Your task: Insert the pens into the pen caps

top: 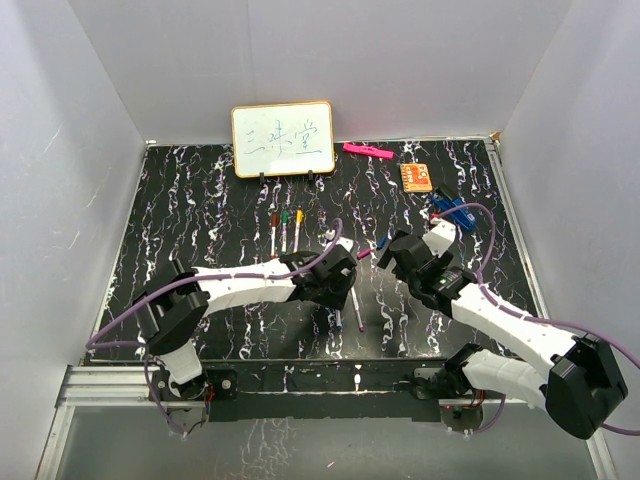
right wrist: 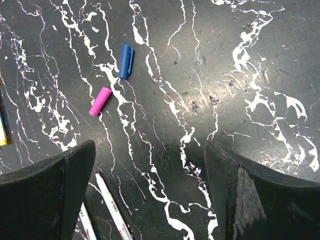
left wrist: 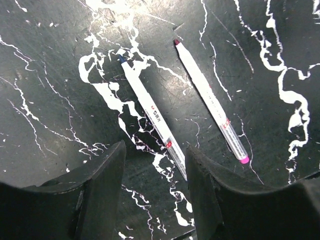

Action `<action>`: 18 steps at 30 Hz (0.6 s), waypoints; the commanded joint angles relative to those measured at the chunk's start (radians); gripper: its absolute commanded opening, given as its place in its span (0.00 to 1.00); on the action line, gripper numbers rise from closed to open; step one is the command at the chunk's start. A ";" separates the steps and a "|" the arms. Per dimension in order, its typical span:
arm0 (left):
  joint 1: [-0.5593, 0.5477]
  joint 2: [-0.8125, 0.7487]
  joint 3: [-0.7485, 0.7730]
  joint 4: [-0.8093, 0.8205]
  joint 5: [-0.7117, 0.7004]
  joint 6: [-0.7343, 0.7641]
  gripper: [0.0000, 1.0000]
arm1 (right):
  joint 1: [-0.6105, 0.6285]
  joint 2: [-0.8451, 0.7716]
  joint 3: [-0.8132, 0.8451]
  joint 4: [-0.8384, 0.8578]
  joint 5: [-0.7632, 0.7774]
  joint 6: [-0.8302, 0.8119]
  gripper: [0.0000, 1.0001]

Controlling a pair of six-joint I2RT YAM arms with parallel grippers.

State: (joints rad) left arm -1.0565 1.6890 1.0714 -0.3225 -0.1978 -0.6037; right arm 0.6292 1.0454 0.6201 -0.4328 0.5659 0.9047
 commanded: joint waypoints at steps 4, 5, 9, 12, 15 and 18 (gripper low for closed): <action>-0.010 0.072 0.048 -0.032 0.016 0.001 0.50 | 0.004 -0.045 -0.011 0.004 0.058 0.021 0.88; -0.012 0.079 0.048 -0.031 0.021 0.001 0.50 | 0.004 -0.045 -0.011 0.005 0.055 0.018 0.88; -0.011 0.094 0.051 -0.029 0.033 0.001 0.50 | 0.003 -0.049 -0.016 0.019 0.045 0.011 0.88; -0.011 0.104 0.049 -0.053 0.046 0.008 0.50 | 0.003 -0.048 -0.012 0.022 0.040 0.010 0.88; -0.011 0.105 0.029 -0.103 0.055 0.037 0.50 | 0.003 -0.048 -0.008 0.022 0.039 0.010 0.88; -0.012 0.105 0.012 -0.172 0.046 0.074 0.47 | 0.003 -0.049 -0.001 0.022 0.036 0.009 0.88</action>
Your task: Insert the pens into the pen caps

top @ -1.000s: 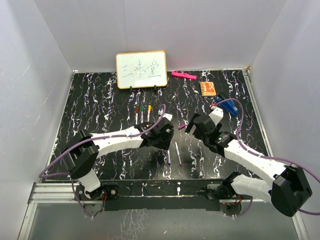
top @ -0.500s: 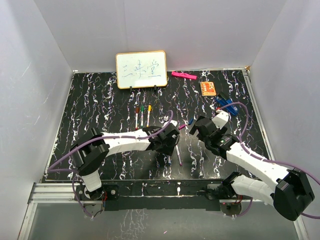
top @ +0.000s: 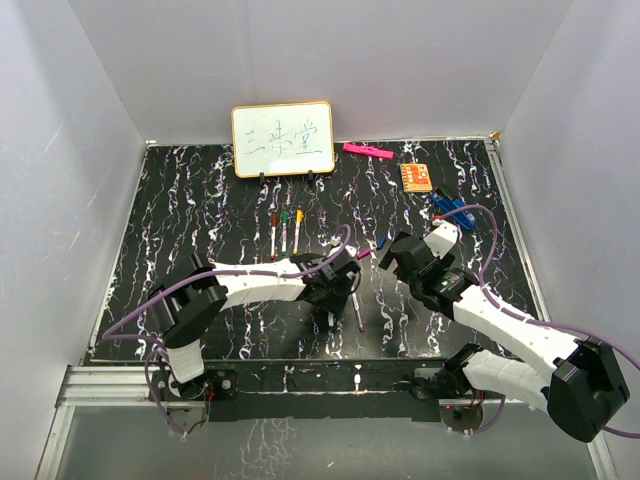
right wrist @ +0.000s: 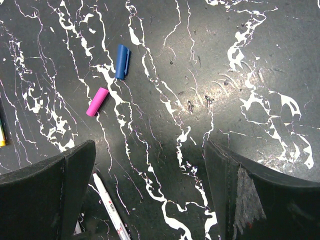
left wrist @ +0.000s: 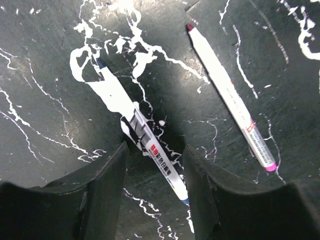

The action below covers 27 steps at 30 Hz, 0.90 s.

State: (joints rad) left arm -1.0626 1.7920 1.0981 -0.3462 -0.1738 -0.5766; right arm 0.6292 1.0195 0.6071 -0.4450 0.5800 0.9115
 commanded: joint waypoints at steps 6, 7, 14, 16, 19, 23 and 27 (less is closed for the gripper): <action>-0.004 -0.008 -0.048 -0.265 -0.009 0.067 0.37 | 0.003 -0.017 0.026 0.040 0.020 0.000 0.88; -0.002 -0.005 -0.049 -0.282 -0.016 0.063 0.37 | 0.004 -0.016 0.027 0.042 0.019 0.000 0.88; 0.031 0.028 -0.068 -0.287 -0.029 0.062 0.38 | 0.003 -0.007 0.031 0.057 0.003 -0.001 0.88; 0.057 0.020 -0.094 -0.259 -0.006 0.071 0.38 | 0.003 -0.003 0.036 0.055 0.000 -0.007 0.88; 0.109 0.006 -0.122 -0.213 0.019 0.102 0.38 | 0.003 -0.007 0.041 0.055 0.000 -0.020 0.88; 0.147 0.020 -0.101 -0.198 0.026 0.148 0.38 | 0.003 -0.007 0.040 0.059 0.006 -0.024 0.88; 0.154 0.087 -0.046 -0.220 0.023 0.179 0.37 | 0.003 0.002 0.044 0.063 0.004 -0.022 0.88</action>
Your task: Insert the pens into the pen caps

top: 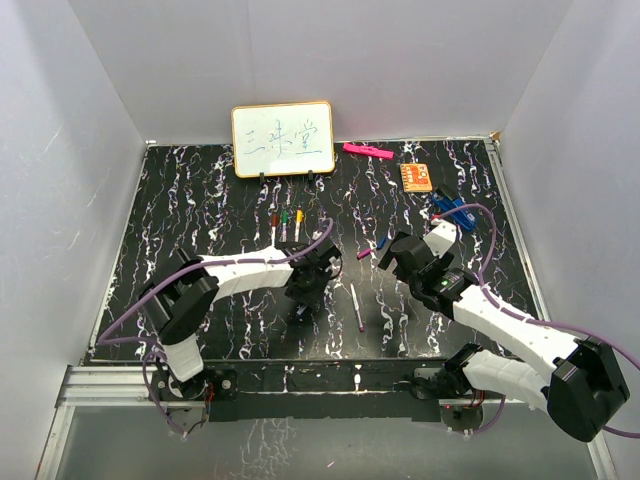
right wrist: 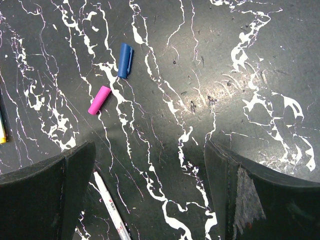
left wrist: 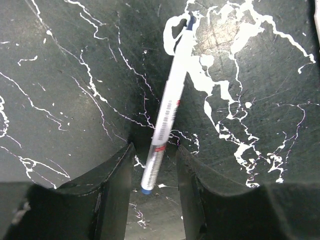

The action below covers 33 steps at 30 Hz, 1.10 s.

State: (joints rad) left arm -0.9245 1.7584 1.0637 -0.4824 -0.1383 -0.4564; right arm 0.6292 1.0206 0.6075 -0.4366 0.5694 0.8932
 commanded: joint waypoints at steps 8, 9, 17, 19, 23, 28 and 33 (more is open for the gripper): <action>0.016 0.204 0.030 -0.088 0.037 0.087 0.32 | 0.004 0.008 0.051 0.058 0.020 -0.015 0.88; 0.016 0.206 0.029 -0.090 0.044 0.089 0.29 | 0.003 0.009 0.053 0.058 0.022 -0.017 0.88; 0.024 0.236 0.020 -0.132 0.014 0.089 0.00 | 0.004 0.001 0.044 0.060 0.024 -0.010 0.88; 0.024 0.241 0.015 -0.126 0.014 0.084 0.00 | 0.004 0.004 0.041 0.062 0.023 -0.010 0.88; 0.025 0.259 0.008 -0.097 0.037 0.083 0.00 | 0.003 0.020 0.049 0.050 0.029 -0.011 0.87; 0.026 0.240 0.009 -0.082 0.032 0.087 0.00 | 0.004 0.063 0.092 0.002 0.080 -0.025 0.64; 0.026 0.159 0.029 -0.097 0.012 0.094 0.00 | 0.003 0.156 0.220 -0.074 0.153 -0.024 0.45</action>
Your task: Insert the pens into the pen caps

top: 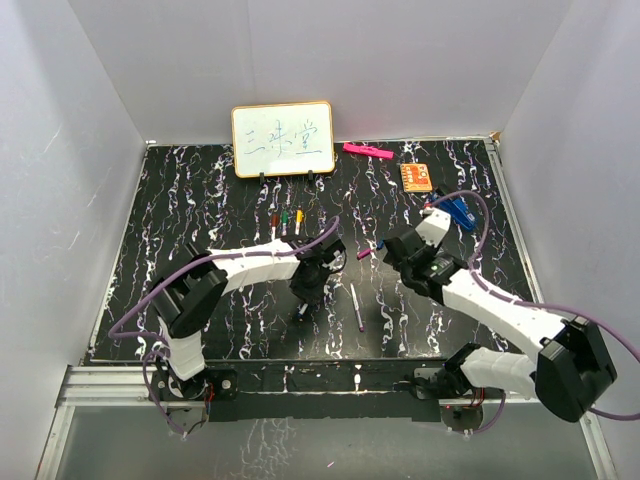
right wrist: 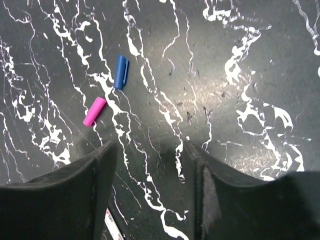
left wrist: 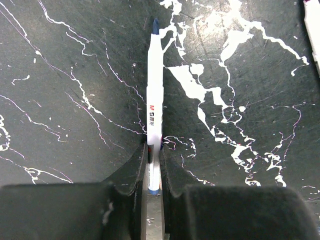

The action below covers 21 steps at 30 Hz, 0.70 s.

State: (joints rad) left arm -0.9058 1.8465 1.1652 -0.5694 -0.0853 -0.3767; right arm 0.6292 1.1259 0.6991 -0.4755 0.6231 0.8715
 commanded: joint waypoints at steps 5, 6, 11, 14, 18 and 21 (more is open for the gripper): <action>0.007 -0.013 -0.069 -0.016 -0.050 0.011 0.00 | -0.007 0.182 0.247 -0.054 0.083 -0.029 0.29; 0.007 -0.035 -0.076 -0.010 -0.051 0.006 0.00 | -0.012 0.210 0.274 -0.057 0.067 -0.043 0.28; 0.007 -0.123 -0.114 0.010 -0.068 -0.026 0.00 | -0.078 0.348 0.351 -0.064 -0.048 -0.057 0.31; 0.006 -0.158 -0.134 0.015 -0.071 -0.037 0.00 | -0.103 0.425 0.385 -0.063 -0.106 -0.082 0.33; 0.007 -0.214 -0.163 0.035 -0.070 -0.049 0.00 | -0.108 0.495 0.418 -0.068 -0.127 -0.096 0.33; 0.007 -0.255 -0.178 0.042 -0.062 -0.051 0.00 | -0.111 0.525 0.432 -0.062 -0.130 -0.106 0.34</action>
State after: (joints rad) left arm -0.9051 1.6783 1.0027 -0.5144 -0.1383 -0.4129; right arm 0.5198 1.6371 1.0683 -0.5468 0.5117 0.7898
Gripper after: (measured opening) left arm 0.063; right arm 0.329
